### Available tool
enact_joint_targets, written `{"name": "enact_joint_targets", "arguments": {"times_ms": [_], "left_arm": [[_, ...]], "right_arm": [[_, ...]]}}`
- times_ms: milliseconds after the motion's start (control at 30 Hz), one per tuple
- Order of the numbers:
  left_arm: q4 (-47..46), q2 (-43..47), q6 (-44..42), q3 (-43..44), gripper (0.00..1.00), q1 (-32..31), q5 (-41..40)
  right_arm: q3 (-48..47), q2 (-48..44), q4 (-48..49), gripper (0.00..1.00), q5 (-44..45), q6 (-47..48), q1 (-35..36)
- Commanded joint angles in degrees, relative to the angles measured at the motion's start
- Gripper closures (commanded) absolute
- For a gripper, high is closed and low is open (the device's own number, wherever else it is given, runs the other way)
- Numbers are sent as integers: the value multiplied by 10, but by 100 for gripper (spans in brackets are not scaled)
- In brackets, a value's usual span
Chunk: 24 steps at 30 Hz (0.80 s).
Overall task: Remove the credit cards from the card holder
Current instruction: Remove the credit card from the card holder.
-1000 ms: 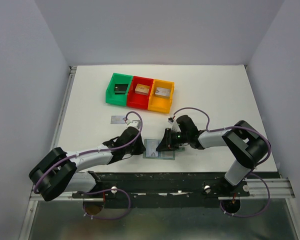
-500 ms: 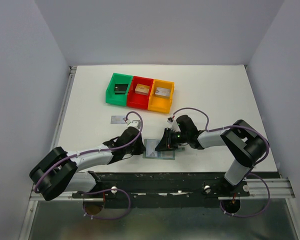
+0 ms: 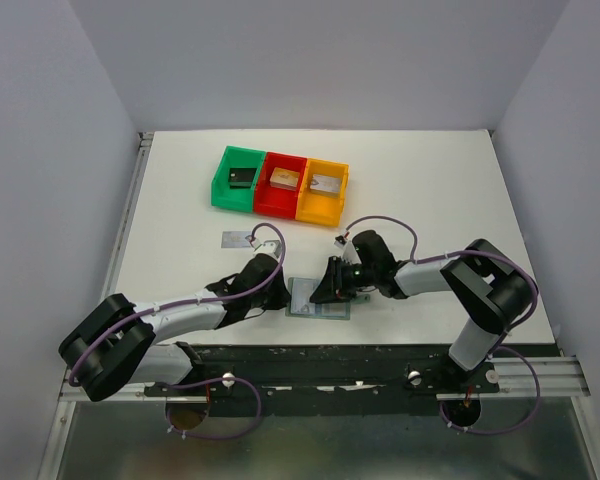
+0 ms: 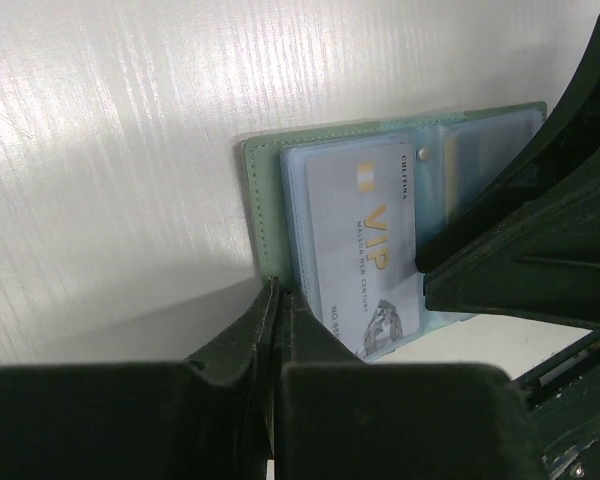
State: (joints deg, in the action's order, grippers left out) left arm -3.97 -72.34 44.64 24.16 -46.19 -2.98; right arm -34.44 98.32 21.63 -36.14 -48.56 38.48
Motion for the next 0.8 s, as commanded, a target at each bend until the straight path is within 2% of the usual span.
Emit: {"name": "enact_joint_targets", "arguments": {"times_ms": [0,333,567,767], "left_arm": [[6,-6,3,-16,93,0,-4],[3,-5,7,-19,93,-1,-2],[-9,-15,11,-19,96,-1,10],[-14,-14,14,-25,96,-5,10]], "right_arm": [[-2,-9,-32,62,11,21,-4],[-8,-7,-34,59,12,22,-4],[6,11,57,62,-16,-23,-4],[15,24,97,62,-24,-48,-4]]}}
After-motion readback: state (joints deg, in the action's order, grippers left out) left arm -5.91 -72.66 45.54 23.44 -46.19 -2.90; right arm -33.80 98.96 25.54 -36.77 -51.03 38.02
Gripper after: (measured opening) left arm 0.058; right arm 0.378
